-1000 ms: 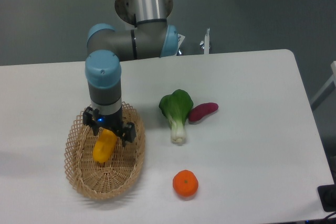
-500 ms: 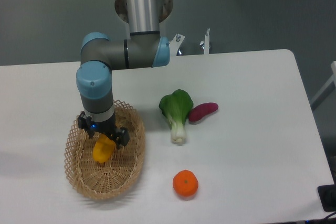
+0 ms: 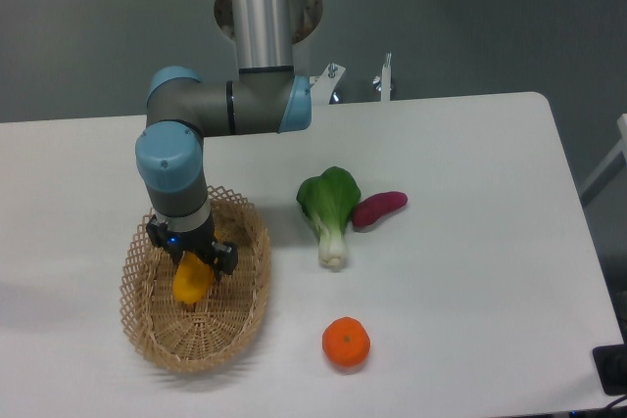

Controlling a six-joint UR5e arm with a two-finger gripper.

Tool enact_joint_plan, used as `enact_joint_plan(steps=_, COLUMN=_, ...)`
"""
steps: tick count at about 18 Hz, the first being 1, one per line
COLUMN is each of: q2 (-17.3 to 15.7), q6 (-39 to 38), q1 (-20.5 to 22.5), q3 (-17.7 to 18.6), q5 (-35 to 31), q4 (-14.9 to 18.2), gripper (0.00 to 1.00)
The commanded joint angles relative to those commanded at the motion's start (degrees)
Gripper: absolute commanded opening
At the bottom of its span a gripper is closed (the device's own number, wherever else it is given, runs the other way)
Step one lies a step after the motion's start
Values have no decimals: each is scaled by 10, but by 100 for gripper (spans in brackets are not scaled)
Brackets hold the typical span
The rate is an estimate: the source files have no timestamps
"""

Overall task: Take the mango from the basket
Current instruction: 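Lift the yellow mango out of the basket toward the bok choy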

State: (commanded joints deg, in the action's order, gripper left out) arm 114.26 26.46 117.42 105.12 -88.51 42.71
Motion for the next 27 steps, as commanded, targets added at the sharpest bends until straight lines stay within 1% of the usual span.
enact_joint_plan(steps=6, q2=-5, q6=3, q1=0, q3=-4, q5=0, q4=-1, gripper=36)
enact_joint_plan(steps=9, q2=-18, q6=9, q1=2, q3=-15, q5=0, q4=-1, gripper=36)
enact_joint_plan(steps=11, q2=-35, q6=10, q1=15, q3=-29, q5=0, q4=3, gripper=37)
enact_joint_plan(steps=13, q2=-59, q6=18, q1=49, q3=-38, q5=2, q4=8, gripper=37)
enact_joint_plan(steps=15, q2=-71, q6=60, q1=72, q3=-40, q5=4, q4=11, gripper=37)
enact_joint_plan(steps=17, q2=-83, q6=105, q1=103, q3=-41, q5=5, q4=28, gripper=38)
enact_joint_plan(steps=19, q2=-103, q6=156, q1=141, q3=-44, q5=12, q4=49, gripper=38)
enact_joint_plan(steps=21, q2=-115, q6=200, q1=182, q3=-53, q5=39, q4=67, gripper=38)
enact_joint_plan(steps=24, q2=-124, q6=256, q1=239, q3=-72, q5=68, q4=74, gripper=38)
enact_joint_plan(steps=27, q2=-124, q6=339, q1=283, q3=-83, q5=69, q4=112, gripper=38)
